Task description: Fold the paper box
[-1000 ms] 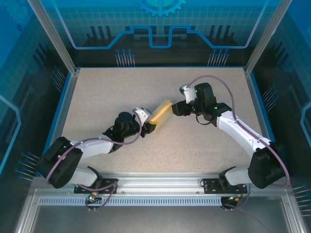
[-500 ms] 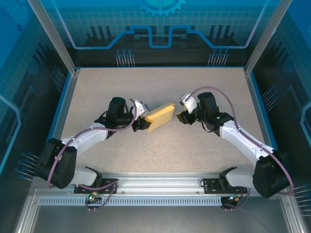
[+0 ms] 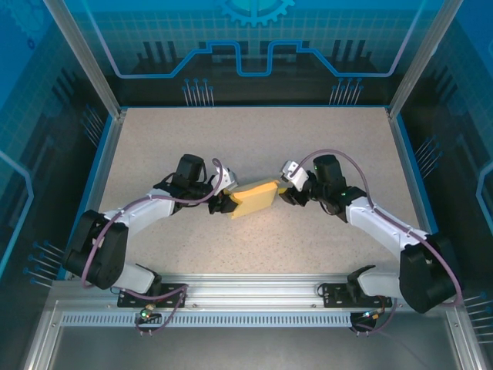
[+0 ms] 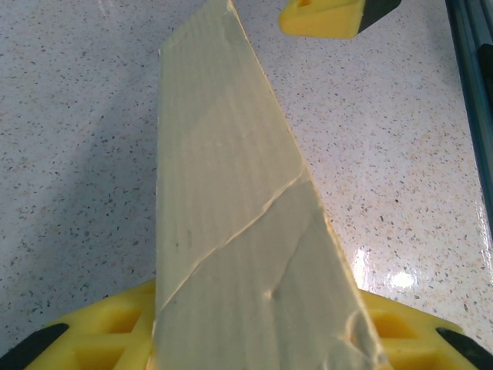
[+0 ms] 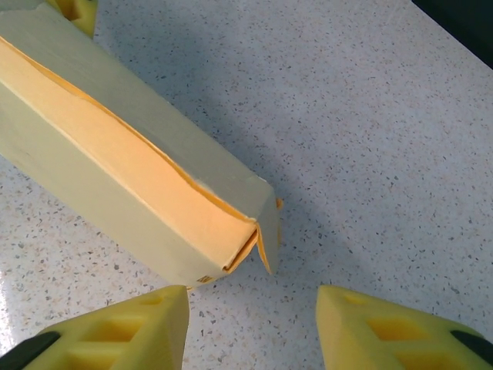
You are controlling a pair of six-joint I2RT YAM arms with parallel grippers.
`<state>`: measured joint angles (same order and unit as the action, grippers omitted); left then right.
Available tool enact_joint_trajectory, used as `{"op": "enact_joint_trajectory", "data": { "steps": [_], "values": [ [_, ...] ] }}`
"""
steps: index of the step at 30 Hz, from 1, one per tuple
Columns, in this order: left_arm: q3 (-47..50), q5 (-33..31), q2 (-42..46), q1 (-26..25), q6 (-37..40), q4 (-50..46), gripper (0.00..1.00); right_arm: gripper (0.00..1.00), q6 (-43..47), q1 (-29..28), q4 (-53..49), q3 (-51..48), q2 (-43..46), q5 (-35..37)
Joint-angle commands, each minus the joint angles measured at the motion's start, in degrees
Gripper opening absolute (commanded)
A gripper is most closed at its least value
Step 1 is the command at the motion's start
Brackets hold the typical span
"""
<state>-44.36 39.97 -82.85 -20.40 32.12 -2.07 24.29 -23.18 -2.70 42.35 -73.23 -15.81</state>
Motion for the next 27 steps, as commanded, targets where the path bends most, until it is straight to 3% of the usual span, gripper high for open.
{"op": "enact_joint_trajectory", "data": {
  "steps": [1, 21, 27],
  "values": [
    [-2.08, 2.84, -0.36, 0.61, 2.17, -1.08, 0.35, 0.46, 1.96, 0.79, 1.80, 1.45, -1.81, -2.99],
    [-2.58, 2.66, -0.48, 0.55, 2.16, -2.07, 0.35, 0.34, 1.34, 0.77, 1.82, 5.40, -6.27, -0.08],
    [-2.79, 2.17, -0.65, 0.45, 2.16, -2.59, 0.35, 0.22, 0.53, 0.38, 1.10, 7.22, -7.67, -0.98]
  ]
}}
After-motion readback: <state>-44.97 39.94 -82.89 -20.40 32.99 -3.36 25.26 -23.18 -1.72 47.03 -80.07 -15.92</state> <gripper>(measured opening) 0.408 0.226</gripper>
